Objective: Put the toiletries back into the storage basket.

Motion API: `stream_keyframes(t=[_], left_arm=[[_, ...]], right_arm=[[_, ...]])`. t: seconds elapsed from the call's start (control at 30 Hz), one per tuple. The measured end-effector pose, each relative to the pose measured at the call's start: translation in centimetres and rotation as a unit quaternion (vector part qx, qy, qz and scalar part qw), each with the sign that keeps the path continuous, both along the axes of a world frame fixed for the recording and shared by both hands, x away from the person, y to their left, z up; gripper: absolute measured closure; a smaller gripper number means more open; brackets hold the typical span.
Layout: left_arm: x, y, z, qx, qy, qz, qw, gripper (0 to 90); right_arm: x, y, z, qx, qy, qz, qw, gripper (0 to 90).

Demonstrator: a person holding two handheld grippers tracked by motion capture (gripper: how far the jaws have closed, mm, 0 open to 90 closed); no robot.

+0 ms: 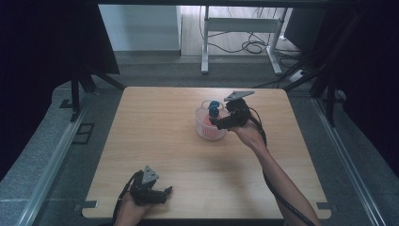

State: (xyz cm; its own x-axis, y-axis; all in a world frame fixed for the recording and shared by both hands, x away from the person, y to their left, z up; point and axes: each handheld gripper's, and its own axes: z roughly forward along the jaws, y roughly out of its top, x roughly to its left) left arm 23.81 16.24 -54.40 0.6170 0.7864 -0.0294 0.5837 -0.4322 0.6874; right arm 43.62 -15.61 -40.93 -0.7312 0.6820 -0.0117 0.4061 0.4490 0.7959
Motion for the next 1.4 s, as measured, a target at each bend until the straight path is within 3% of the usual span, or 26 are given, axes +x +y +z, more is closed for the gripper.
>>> stream_keyframes(t=[0.6, 1.4], left_arm=[[0.0, 0.0, 0.0, -0.001, 0.000, 0.001, 1.0000, 11.1], [0.0, 0.0, 0.0, -0.001, 0.000, 0.000, 1.0000, 11.1]], right_arm=[[-2.2, -1.4, 0.3, 0.006, -0.003, 0.007, 1.0000, 0.9], [-4.9, -2.8, -0.6, -0.006, -0.004, 0.016, 0.9998, 1.0]])
